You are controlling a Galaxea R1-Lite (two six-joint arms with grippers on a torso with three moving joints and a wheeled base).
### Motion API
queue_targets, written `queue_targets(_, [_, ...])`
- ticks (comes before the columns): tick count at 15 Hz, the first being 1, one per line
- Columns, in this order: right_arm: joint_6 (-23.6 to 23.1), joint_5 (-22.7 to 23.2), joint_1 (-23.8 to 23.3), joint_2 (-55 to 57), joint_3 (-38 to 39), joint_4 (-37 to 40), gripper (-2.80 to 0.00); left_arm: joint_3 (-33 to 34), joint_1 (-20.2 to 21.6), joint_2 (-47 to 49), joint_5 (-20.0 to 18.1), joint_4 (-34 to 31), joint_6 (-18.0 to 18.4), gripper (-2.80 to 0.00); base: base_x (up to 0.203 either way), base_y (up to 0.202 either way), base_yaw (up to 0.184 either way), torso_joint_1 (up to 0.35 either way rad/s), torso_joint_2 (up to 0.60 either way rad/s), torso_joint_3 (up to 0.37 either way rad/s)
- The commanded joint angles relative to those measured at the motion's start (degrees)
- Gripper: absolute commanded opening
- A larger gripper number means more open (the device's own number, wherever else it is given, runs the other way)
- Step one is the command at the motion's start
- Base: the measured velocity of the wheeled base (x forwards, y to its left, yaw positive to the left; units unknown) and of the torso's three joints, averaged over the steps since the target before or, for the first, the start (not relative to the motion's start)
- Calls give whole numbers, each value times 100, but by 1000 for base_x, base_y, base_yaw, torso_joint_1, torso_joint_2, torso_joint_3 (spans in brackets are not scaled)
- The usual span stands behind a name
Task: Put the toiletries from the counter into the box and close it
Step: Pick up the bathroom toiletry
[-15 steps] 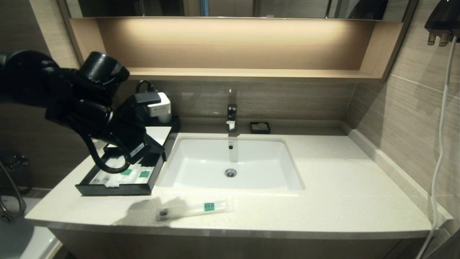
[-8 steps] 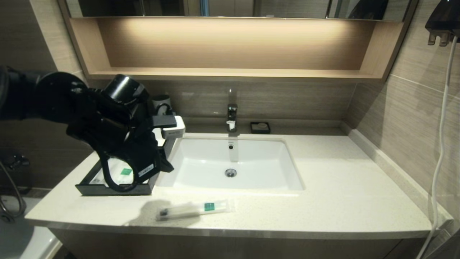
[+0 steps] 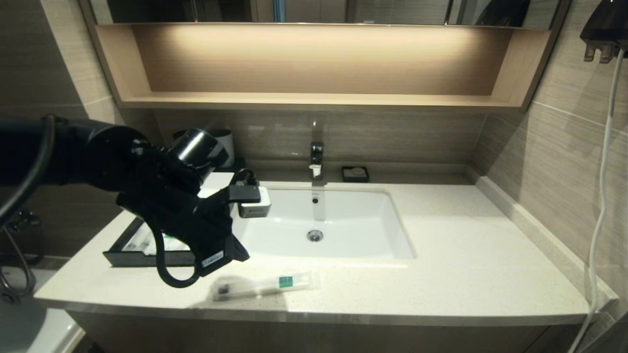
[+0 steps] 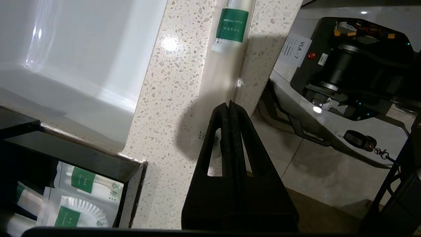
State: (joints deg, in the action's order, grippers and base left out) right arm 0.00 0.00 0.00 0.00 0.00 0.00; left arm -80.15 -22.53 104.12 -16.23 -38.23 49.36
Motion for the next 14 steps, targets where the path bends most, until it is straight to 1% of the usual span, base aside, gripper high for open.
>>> queue_targets(1, [0,0,0,0,0,0,-280,26,-37,87,-12,-25,30,-280,0,0,0,0,0,0])
queue_targets(5, [0,0,0,0,0,0,-280,35,-141,209,-12,-26,56,-280,0,0,0,0,0,0])
queue_targets(8, [0,0,0,0,0,0,-280,171,-147,280,-12,-12,241,-280,0,0,0,0,0,0])
queue_targets(9, [0,0,4,0,0,0,-280,193,-147,328,-19,58,241,-280,0,0,0,0,0,0])
queue_targets(10, [0,0,0,0,0,0,-280,212,-147,355,-21,132,241,0,0,0,0,0,0,0])
queue_targets(14, [0,0,0,0,0,0,-280,220,-143,467,-21,146,250,0,0,0,0,0,0,0])
